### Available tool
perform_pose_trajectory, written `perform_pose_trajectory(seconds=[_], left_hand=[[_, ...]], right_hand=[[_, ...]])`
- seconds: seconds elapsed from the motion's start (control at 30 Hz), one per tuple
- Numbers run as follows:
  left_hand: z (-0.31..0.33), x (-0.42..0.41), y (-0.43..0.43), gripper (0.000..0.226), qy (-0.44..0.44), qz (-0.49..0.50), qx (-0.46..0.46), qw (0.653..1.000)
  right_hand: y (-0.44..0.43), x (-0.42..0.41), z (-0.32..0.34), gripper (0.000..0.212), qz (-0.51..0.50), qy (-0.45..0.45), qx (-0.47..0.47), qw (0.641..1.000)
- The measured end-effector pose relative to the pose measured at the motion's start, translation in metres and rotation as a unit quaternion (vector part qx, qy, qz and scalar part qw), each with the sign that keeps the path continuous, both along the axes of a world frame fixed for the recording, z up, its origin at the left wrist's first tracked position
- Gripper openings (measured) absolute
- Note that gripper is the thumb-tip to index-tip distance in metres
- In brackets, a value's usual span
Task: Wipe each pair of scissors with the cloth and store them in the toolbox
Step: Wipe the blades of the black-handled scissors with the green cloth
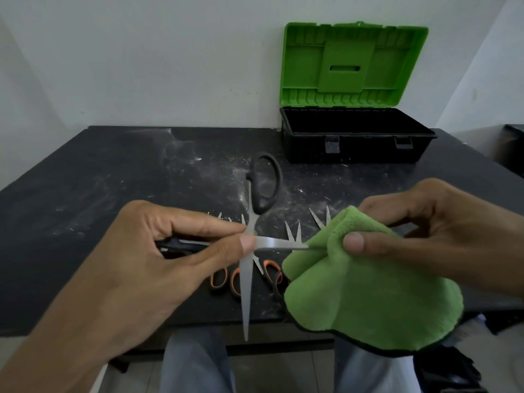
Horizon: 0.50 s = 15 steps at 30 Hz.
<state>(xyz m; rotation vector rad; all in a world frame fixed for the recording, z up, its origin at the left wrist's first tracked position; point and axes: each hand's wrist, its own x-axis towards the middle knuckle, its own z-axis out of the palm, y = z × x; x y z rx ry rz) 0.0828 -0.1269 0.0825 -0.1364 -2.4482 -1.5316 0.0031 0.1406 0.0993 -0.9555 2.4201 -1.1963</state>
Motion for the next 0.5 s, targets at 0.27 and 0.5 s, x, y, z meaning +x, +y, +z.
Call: perform_pose_trajectory(seconds=[0.27,0.5], left_hand=[[-0.0014,-0.0017,-0.0026,0.017,0.018,0.003,0.008,1.000],[-0.0020,0.0009,-0.0068,0.017,0.047,0.006,-0.013,0.999]], right_hand=[[-0.0012,0.0020,0.0005,0.020,-0.020,0.002,-0.028,0.999],[0.0009,0.0040,0.0053,0.018,-0.029,0.011,-0.035,0.999]])
